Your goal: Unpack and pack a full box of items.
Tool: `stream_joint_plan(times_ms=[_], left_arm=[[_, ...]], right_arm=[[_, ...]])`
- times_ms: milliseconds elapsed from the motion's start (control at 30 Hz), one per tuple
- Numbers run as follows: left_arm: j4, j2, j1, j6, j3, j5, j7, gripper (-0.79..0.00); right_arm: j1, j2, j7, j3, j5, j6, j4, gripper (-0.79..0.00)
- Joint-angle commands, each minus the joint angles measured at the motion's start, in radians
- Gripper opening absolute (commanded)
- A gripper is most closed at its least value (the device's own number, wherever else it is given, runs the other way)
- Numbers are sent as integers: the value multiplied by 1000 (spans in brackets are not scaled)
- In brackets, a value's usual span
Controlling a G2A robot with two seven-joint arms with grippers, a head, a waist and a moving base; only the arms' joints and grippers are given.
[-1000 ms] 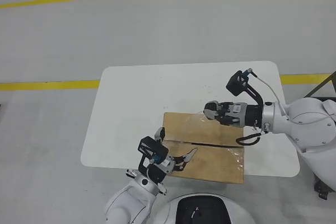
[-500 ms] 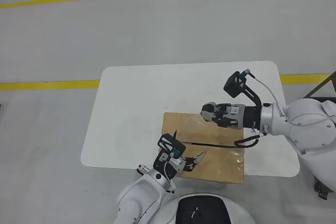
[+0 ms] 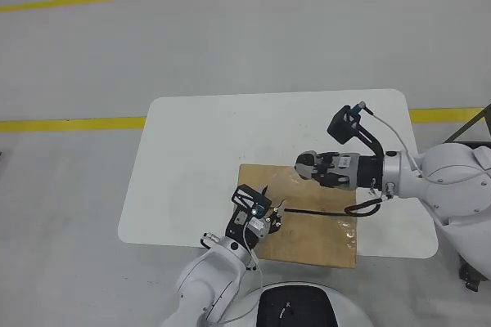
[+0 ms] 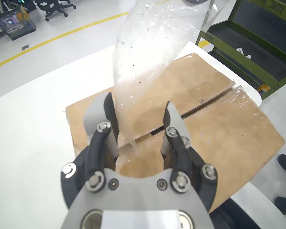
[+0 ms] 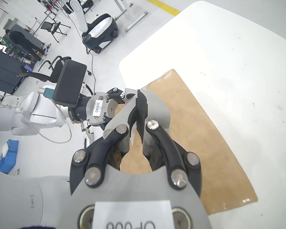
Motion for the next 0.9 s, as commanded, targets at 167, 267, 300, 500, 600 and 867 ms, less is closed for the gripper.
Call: stream_joint_plan(times_ms=[167,267,300,500,600,867], left_arm=[[2,-2,-7,9,3,9,-30,-785],[1,-3,-6,14,-1,7,-38,-785],[0,-3,-6,15,-4,6,-38,-785],[-8,-3,-4,38,-38,-23,-36,-785],[-13,-2,-1,61,-73,-48,-36,-785],[-1,1,-5,105,-196,-140,-39,-785]], right_arm=[[3,1,3,8,13,-2,-4,-508],[4,2,-1,17,20,0,-7,-425],[4,3,-3,23,21,0,-7,-394],[-24,9,-44,78,31,-9,6,0],[-65,14,-73,118,57,-18,22,0],[-197,22,-101,177,151,-61,31,-419]])
